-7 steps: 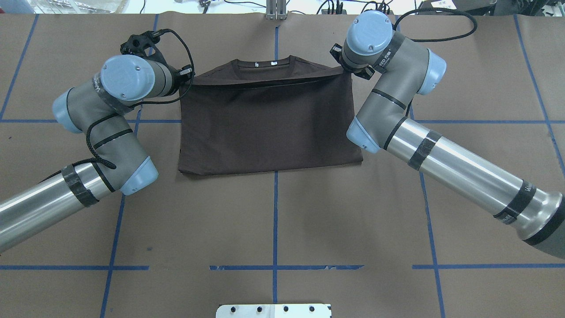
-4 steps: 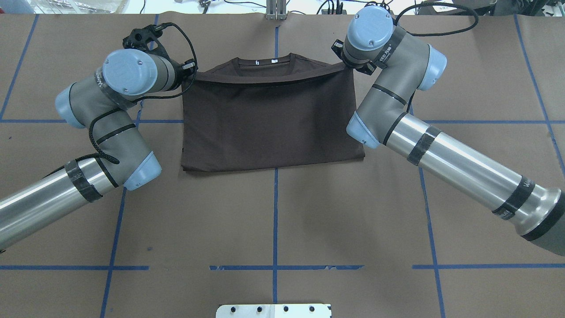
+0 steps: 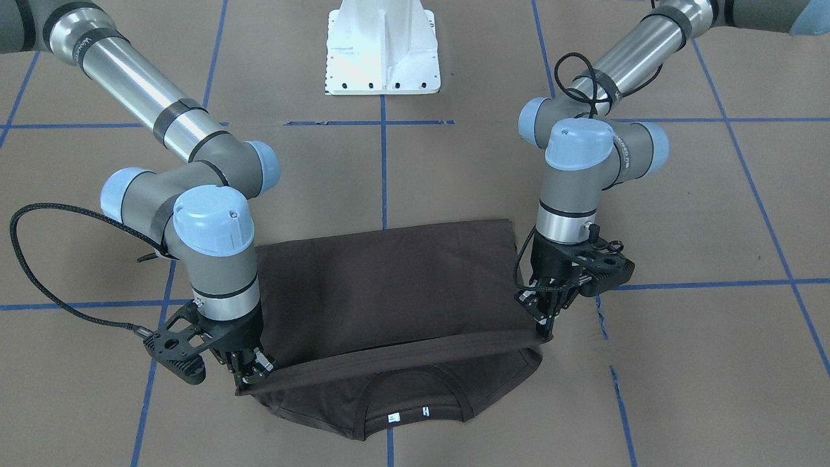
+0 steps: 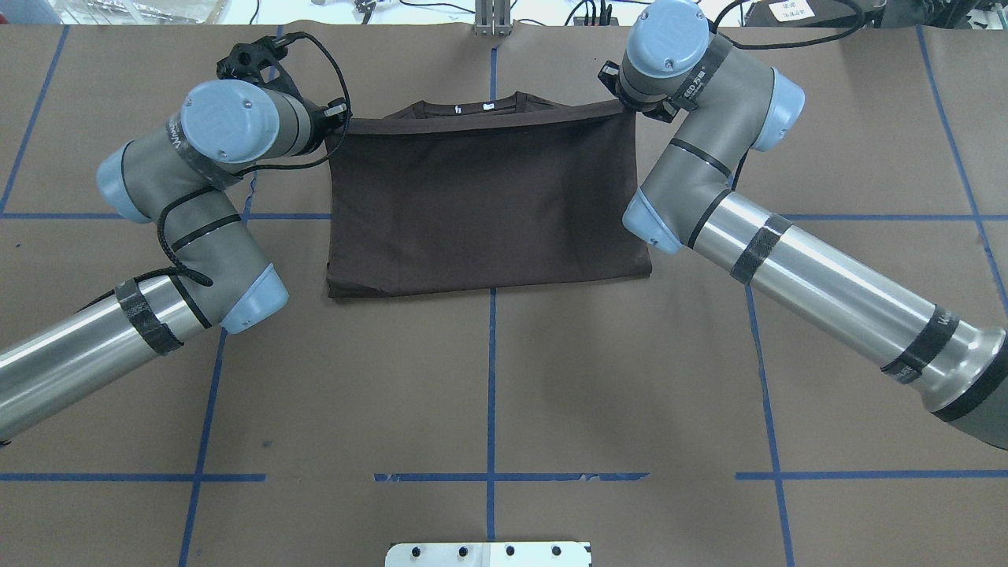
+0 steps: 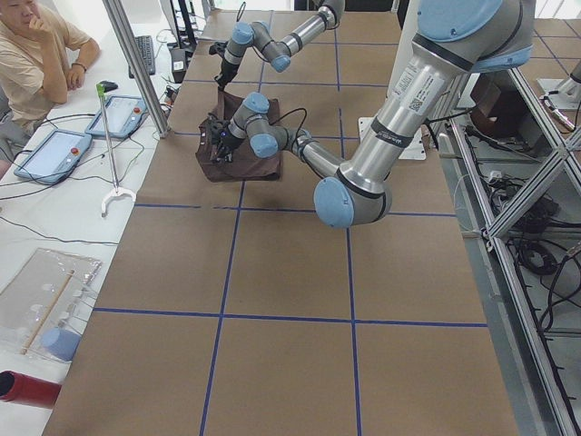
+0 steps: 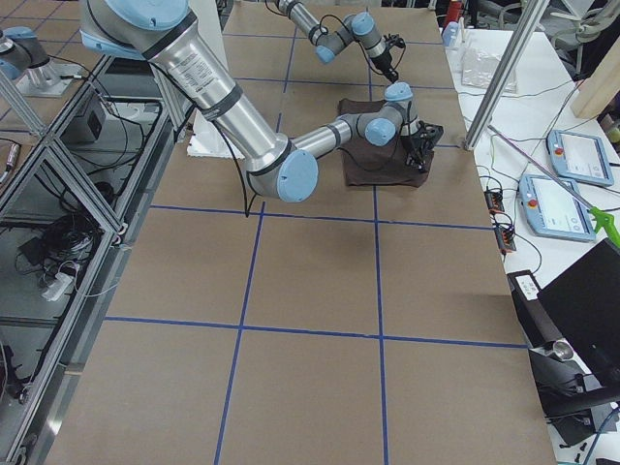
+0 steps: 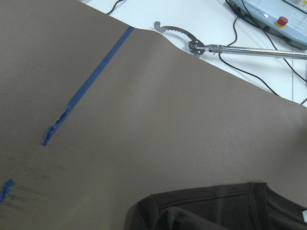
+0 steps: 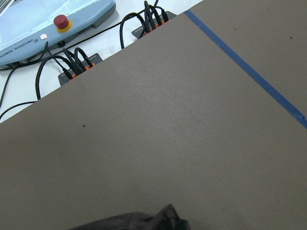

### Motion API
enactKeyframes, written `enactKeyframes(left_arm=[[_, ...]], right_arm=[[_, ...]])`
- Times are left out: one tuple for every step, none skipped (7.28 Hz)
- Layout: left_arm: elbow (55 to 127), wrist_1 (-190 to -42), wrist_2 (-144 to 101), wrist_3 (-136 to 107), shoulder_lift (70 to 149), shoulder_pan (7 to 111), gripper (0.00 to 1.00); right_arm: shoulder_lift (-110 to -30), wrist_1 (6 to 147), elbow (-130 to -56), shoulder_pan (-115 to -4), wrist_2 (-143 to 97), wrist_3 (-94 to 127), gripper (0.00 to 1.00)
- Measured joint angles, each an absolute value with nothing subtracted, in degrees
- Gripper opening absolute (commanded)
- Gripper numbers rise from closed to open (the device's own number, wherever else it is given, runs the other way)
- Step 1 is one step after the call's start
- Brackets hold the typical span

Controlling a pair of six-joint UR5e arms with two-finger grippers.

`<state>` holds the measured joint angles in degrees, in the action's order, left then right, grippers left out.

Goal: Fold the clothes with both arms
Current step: 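Lay the hem down at the collar and open both grippers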

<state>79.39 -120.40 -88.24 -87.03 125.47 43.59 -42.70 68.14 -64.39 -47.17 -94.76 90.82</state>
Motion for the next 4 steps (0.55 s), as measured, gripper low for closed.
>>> enactKeyframes(left_arm=[[78.32, -120.48, -88.24, -87.07, 125.75, 43.59, 0.3], [77.18, -120.64, -88.26, -87.09, 125.99, 43.59, 0.4], [76.49, -120.83, -88.3, -86.9, 126.13, 43.55, 0.41], [76.4, -121.35, -88.39, -86.52, 126.15, 43.56, 0.41]], right_arm=[[-42.69, 68.14, -64.28, -47.15, -94.8, 90.72, 0.0], [-42.59, 68.1, -64.16, -47.03, -94.82, 90.68, 0.02], [-42.44, 68.04, -64.09, -46.92, -94.83, 90.68, 0.23], [-42.23, 67.96, -64.11, -46.91, -94.85, 90.74, 0.44]])
